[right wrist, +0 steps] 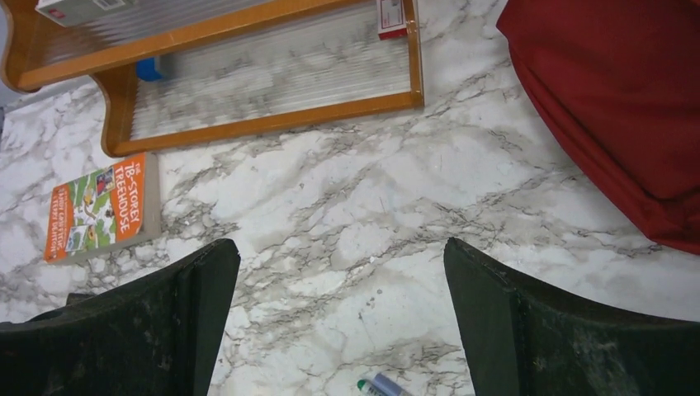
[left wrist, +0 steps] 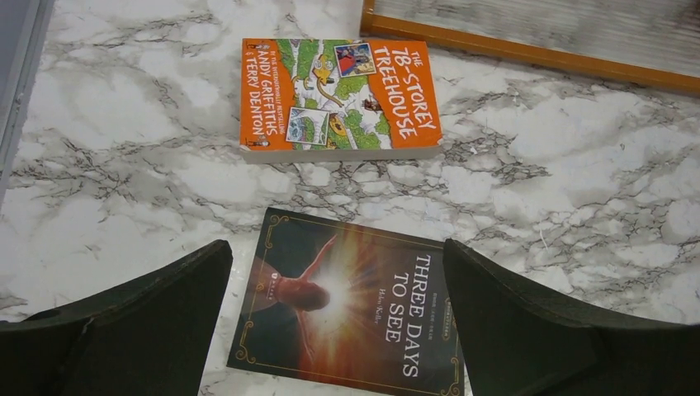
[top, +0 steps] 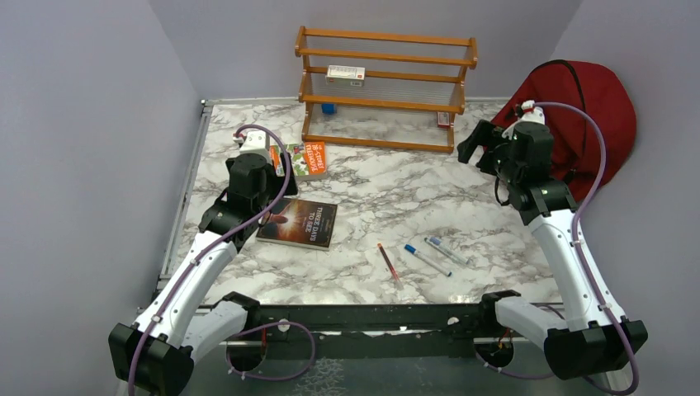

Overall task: Pack the student bag
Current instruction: Pick up the student bag at the center of the board.

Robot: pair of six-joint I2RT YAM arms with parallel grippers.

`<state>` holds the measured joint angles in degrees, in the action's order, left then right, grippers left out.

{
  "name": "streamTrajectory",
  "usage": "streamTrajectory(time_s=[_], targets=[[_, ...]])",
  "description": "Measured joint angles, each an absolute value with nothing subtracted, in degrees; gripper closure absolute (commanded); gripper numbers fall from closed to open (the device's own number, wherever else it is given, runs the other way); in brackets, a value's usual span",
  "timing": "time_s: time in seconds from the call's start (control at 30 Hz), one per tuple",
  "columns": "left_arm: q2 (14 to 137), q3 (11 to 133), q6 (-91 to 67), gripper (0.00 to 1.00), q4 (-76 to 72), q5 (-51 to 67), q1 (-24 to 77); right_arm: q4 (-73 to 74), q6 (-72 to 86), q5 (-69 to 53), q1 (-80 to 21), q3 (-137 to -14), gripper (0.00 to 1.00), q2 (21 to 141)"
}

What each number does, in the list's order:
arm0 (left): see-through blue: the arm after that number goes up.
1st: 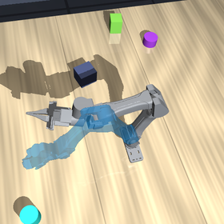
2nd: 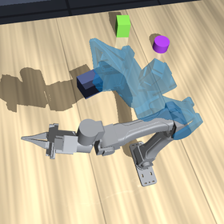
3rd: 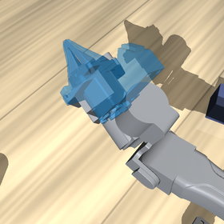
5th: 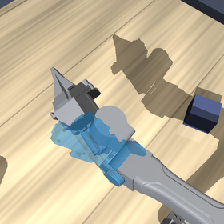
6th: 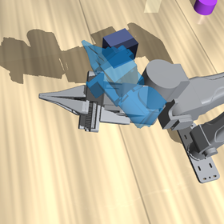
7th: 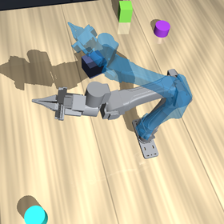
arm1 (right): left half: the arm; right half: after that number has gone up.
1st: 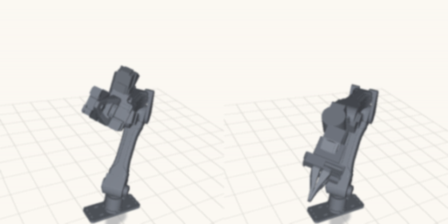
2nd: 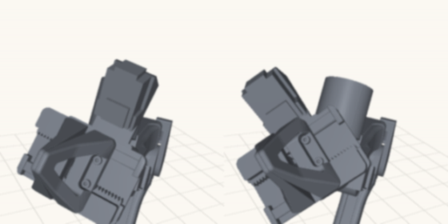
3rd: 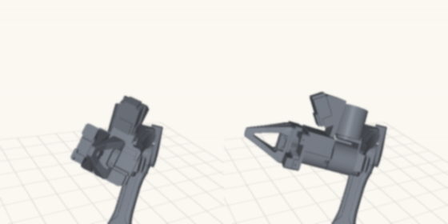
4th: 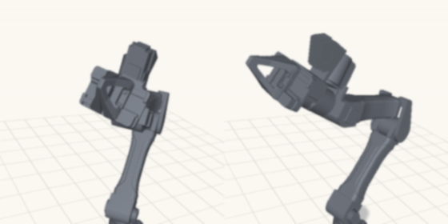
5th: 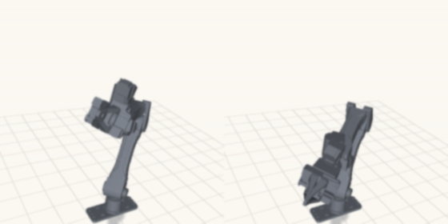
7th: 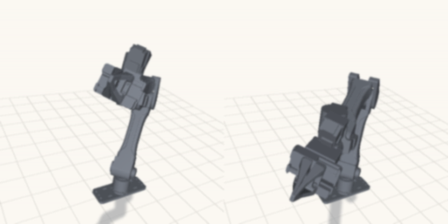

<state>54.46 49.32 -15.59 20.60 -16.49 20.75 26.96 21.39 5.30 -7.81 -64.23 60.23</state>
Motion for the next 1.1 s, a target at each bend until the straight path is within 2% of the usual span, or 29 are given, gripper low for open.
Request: streamTrajectory(time_s=[0.3,0.73,0.87,1.1], targets=[[54.46,49.32,-13.41,0.01,20.88,-17.08,20.75,29.85,20.82,11.97,-7.81,-64.38,0.0,60.34],[54.46,48.73,-12.58,0.01,21.17,-18.94,20.78,27.31,14.9,39.31,-7.81,-73.56,0.0,73.12],[54.63,48.73,-12.56,0.01,21.17,-18.92,20.78,20.1,10.37,46.96,-7.81,-71.92,0.0,76.44],[55.75,48.71,-12.58,0.01,21.17,-18.48,20.78,-3.49,-7.84,59.46,-7.81,-62.0,0.0,76.44]])
